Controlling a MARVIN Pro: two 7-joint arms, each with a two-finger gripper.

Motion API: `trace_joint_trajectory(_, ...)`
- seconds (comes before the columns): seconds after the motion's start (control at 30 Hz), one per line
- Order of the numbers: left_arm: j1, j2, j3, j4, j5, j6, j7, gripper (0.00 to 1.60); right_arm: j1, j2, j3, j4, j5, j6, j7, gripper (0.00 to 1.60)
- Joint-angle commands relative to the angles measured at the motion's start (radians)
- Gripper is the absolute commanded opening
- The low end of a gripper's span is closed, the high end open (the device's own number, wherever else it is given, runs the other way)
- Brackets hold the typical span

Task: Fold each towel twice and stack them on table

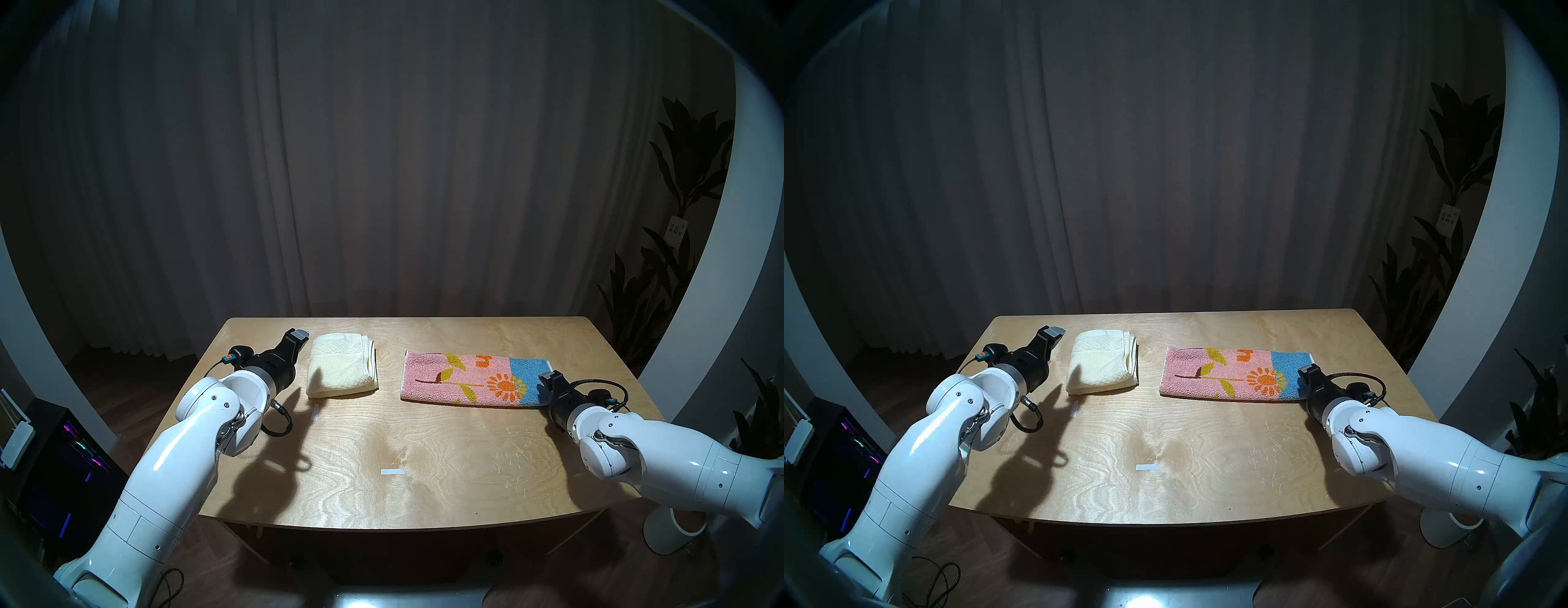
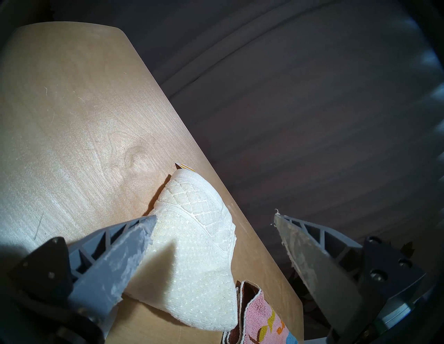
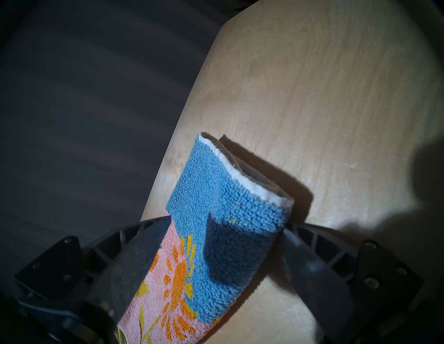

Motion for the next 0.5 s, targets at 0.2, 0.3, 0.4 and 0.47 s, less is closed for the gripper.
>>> trace_joint_trajectory(0.2,-0.012,-0.001,-0.008,-0.022,0.004,-0.009,0.003,1.60,-0.001,-0.055,-0.033,0.068,-0.021,0.022,-0.017,1.60)
trace_joint_trajectory(0.3,-0.009,-0.001,-0.008,-0.024,0.003,-0.013,0.005,1.60,0.003,-0.061,-0.035,0.079,-0.028,0.026,-0.017,1.60)
trace_joint_trajectory(0.4,-0.007,-0.002,-0.008,-0.026,0.003,-0.016,0.006,1.60,0.006,-0.065,-0.037,0.089,-0.037,0.027,-0.013,1.60)
trace_joint_trajectory(0.47,-0.006,-0.002,-0.008,-0.027,0.004,-0.018,0.007,1.60,0.007,-0.068,-0.037,0.095,-0.037,0.030,-0.012,1.60)
